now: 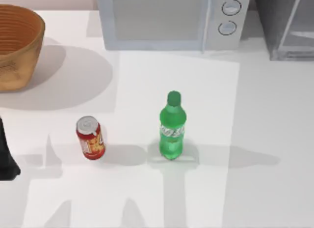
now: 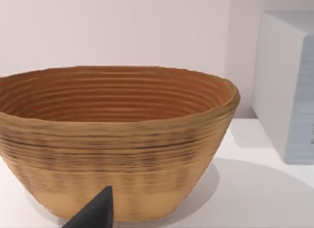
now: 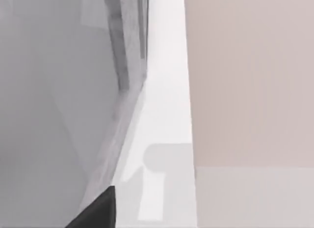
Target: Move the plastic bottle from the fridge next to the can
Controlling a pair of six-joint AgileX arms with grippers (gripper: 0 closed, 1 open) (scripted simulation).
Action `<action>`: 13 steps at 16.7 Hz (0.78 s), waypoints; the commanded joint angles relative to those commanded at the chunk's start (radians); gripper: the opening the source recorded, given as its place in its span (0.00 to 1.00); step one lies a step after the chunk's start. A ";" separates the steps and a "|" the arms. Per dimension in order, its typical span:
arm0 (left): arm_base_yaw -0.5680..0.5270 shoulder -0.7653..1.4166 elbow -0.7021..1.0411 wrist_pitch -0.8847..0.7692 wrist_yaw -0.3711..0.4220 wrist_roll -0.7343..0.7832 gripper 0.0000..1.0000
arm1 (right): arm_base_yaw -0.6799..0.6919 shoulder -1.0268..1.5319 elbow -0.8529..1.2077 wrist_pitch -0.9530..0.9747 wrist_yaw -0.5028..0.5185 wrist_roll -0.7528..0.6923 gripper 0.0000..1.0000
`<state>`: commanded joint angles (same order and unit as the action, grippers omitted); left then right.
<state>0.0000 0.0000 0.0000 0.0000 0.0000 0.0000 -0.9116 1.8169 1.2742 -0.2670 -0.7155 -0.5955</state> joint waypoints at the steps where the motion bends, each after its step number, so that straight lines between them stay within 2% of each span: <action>1: 0.000 0.000 0.000 0.000 0.000 0.000 1.00 | 0.028 -0.007 -0.013 0.018 0.031 0.031 1.00; 4: 0.000 0.000 0.000 0.000 0.000 0.000 1.00 | 0.176 -0.040 -0.065 0.082 0.169 0.155 1.00; 10: 0.000 0.000 0.000 0.000 0.000 0.000 1.00 | 0.664 -0.110 -0.162 0.199 0.466 0.383 1.00; 13: 0.000 0.000 0.000 0.000 0.000 0.000 1.00 | 0.823 -0.156 -0.227 0.270 0.621 0.525 1.00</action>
<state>0.0000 0.0000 0.0000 0.0000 0.0000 0.0000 -0.0885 1.6610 1.0469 0.0029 -0.0943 -0.0707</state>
